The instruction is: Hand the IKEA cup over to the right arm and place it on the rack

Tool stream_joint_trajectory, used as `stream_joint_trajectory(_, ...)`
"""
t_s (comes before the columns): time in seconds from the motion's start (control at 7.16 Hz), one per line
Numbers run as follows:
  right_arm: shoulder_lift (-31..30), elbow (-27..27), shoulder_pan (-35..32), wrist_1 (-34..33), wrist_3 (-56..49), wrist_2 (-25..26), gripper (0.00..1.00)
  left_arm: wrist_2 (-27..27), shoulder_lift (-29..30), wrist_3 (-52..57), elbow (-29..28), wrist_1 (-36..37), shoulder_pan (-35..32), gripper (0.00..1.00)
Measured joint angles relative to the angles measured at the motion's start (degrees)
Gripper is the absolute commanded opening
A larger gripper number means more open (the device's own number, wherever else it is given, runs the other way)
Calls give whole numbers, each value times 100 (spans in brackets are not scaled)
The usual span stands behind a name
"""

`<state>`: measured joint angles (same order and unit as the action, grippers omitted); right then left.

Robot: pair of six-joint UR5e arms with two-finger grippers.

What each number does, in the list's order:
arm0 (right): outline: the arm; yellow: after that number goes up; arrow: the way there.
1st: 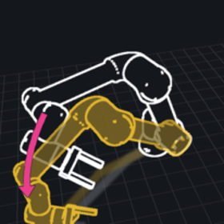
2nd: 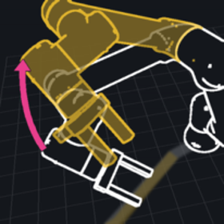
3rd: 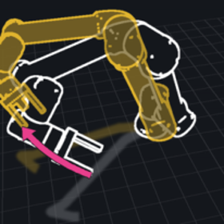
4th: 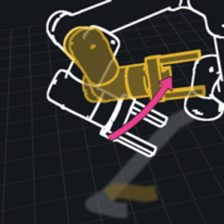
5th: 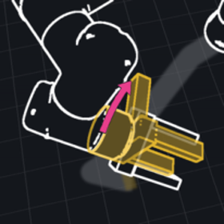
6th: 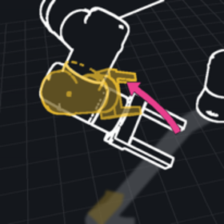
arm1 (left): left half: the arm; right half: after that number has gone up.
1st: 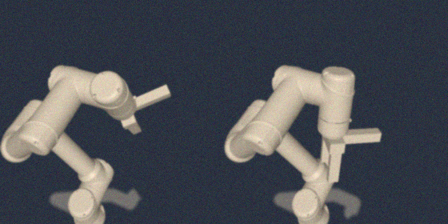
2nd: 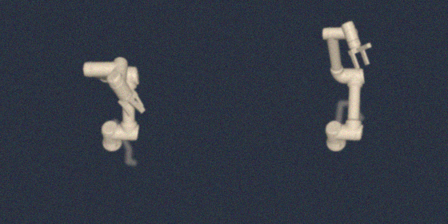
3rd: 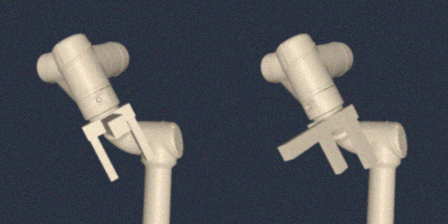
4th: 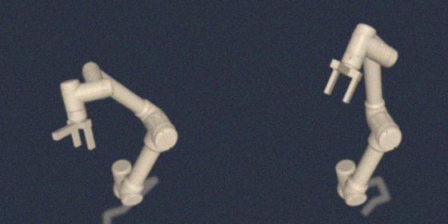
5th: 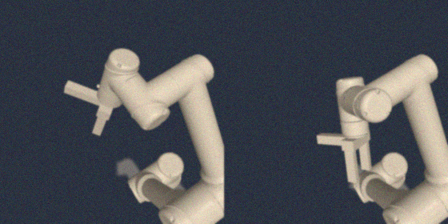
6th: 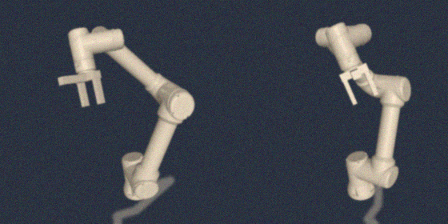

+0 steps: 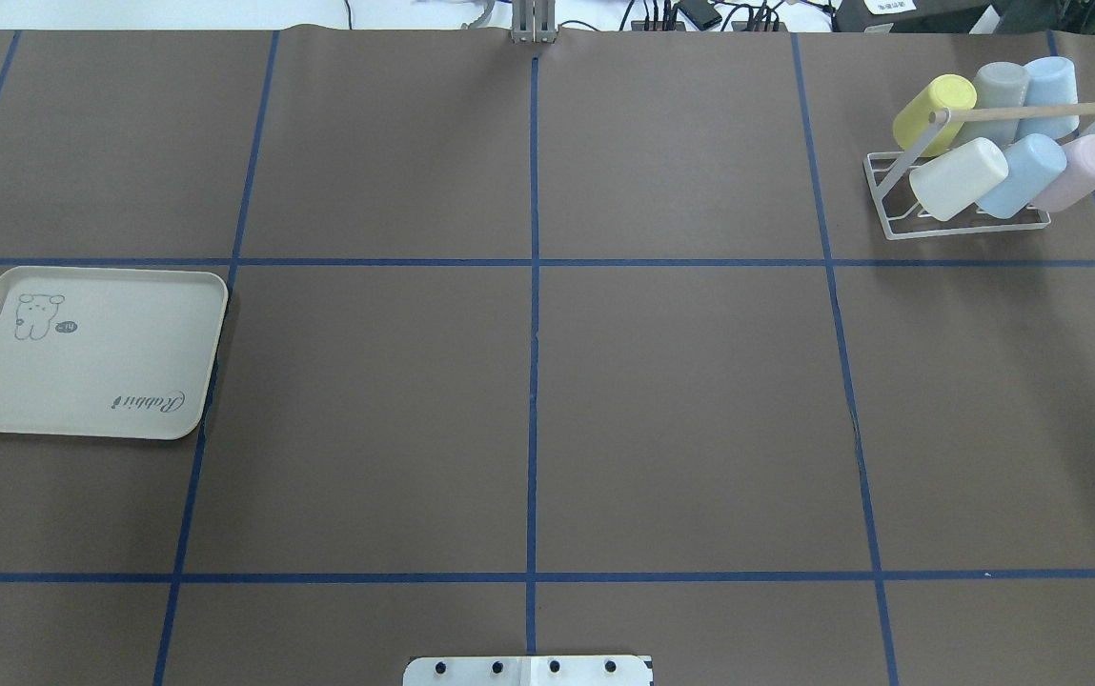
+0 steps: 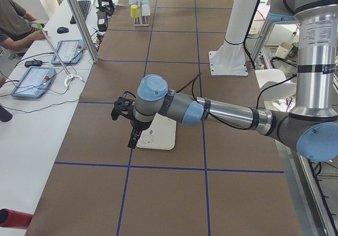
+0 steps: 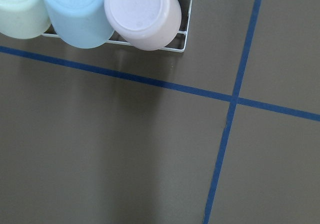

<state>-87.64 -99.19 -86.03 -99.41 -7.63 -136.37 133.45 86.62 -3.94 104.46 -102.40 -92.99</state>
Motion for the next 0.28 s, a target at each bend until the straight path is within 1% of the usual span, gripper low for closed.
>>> stream_joint_trajectory(0.28, 35, 7, -1, 0, 6, 125, 100, 15, 6, 1, 38, -28, 0, 100)
